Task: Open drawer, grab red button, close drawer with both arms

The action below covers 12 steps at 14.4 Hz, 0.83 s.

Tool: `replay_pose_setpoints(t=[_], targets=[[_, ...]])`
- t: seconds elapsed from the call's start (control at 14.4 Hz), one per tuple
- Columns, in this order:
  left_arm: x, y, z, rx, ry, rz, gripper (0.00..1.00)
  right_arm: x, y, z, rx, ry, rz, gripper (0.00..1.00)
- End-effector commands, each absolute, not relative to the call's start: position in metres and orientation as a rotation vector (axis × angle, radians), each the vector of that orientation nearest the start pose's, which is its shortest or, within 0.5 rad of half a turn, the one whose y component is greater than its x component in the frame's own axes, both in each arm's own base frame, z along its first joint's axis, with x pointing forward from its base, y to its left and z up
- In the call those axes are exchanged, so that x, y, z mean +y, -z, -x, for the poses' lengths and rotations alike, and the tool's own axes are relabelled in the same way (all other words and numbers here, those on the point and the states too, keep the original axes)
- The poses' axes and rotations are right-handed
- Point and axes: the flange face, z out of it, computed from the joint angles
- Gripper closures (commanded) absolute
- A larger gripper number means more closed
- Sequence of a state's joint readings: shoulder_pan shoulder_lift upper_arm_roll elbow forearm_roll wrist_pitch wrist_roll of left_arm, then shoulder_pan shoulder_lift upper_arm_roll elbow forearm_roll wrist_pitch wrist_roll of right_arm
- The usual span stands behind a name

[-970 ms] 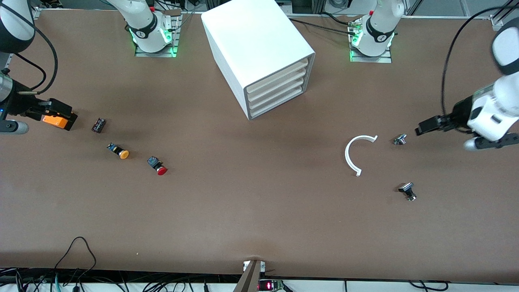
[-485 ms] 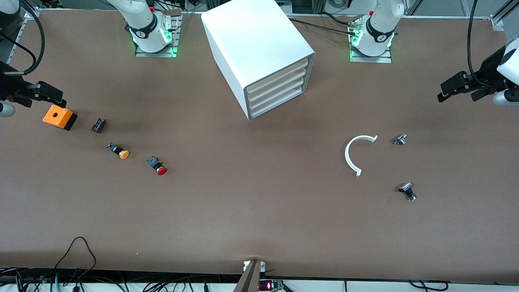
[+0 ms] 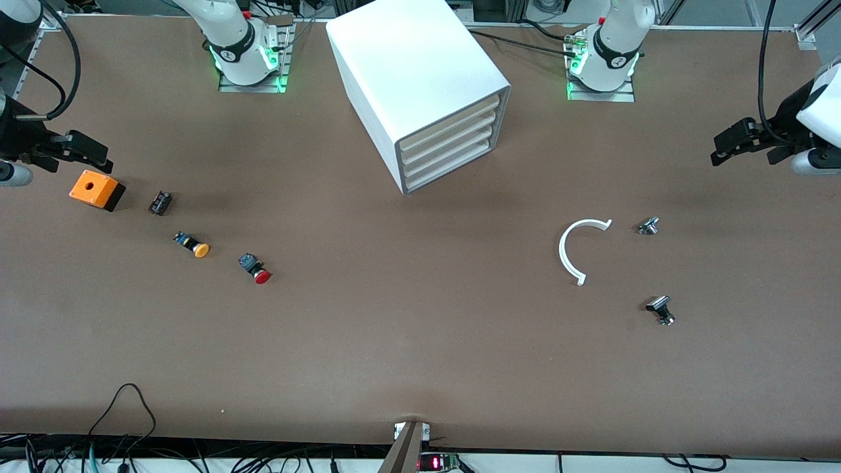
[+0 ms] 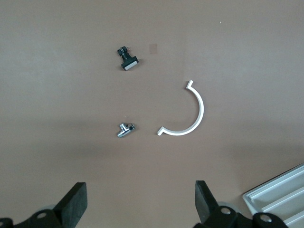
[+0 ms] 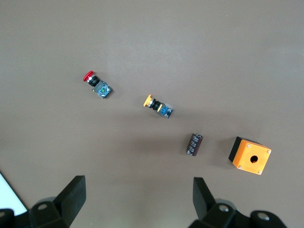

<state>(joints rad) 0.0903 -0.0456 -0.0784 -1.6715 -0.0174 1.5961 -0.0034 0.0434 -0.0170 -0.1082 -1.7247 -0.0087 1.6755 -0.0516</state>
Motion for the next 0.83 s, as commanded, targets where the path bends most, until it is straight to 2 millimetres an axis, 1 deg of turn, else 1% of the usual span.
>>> replay_pose_setpoints(t=[0.0,0.14,0.28,0.55,0.62,0.76], targets=[[0.0087,-0.6060,-0.5419,0.099,-0.056,3.127,0.00,-0.0369,-0.5730,-0.5437,0.021,-0.052,3.152,0.00],[0.0120,-0.6026,-0.5427,0.094,-0.071,3.130,0.00,-0.0376,-0.5715,-0.5446,0.023,-0.054,3.150,0.00],[0.0080,-0.6024,-0.5433,0.096,-0.071,3.128,0.00,-0.0374,-0.5689,-0.5455,0.026,-0.064,3.149,0.00],[0.0095,-0.6015,-0.5435,0.087,-0.075,3.130,0.00,-0.0388,-0.5697,-0.5457,0.032,-0.059,3.146,0.00],[0.0087,-0.6015,-0.5435,0.087,-0.075,3.130,0.00,-0.0385,-0.5689,-0.5461,0.049,-0.061,3.143,0.00],[0.0087,-0.6015,-0.5435,0.082,-0.075,3.130,0.00,-0.0391,-0.5680,-0.5464,0.158,-0.063,3.146,0.00]])
